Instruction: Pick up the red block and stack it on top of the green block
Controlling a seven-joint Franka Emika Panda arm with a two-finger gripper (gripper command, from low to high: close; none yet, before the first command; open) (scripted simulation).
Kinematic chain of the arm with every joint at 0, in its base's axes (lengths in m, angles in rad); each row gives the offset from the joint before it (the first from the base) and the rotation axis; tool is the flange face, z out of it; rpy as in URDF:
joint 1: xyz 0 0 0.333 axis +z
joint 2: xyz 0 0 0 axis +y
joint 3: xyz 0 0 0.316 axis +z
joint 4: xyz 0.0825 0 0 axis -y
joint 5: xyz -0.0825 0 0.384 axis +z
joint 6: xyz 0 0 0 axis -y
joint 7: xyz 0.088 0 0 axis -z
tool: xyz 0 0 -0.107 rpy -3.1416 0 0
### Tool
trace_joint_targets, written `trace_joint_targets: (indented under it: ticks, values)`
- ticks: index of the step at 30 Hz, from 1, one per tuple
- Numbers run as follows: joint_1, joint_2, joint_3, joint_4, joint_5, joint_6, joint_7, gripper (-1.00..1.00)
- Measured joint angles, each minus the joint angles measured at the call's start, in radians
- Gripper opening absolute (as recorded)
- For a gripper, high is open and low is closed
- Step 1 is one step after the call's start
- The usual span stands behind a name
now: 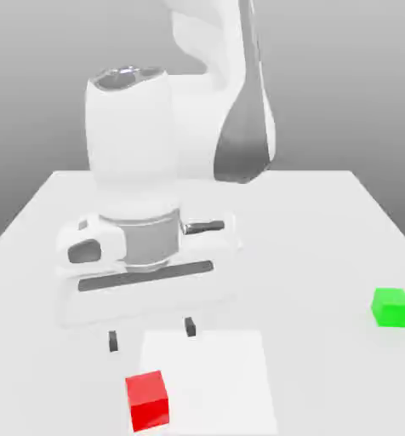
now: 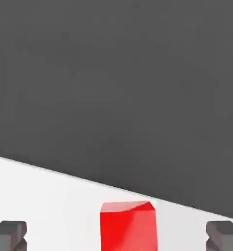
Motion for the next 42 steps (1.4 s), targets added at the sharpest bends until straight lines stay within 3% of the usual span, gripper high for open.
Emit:
trace_joint_targets:
  ticks: [5,6,13,18,33,40,42]
  values:
    - [-0.042,0.178,0.045,0.013,0.044,0.130,-0.056,0.00]
    - [-0.055,0.211,0.060,0.018,0.057,0.157,-0.066,-1.00]
    - [-0.055,0.217,0.061,0.019,0.061,0.160,-0.069,-1.00]
    - [-0.022,0.065,0.021,-0.007,-0.013,0.036,-0.014,-1.00]
    - [0.375,-0.092,0.367,-0.111,-0.047,-0.017,0.033,-1.00]
    - [0.603,-0.153,0.488,-0.159,-0.104,-0.024,0.084,-1.00]
    - [0.629,-0.110,0.468,-0.161,-0.141,0.020,0.112,-1.00]
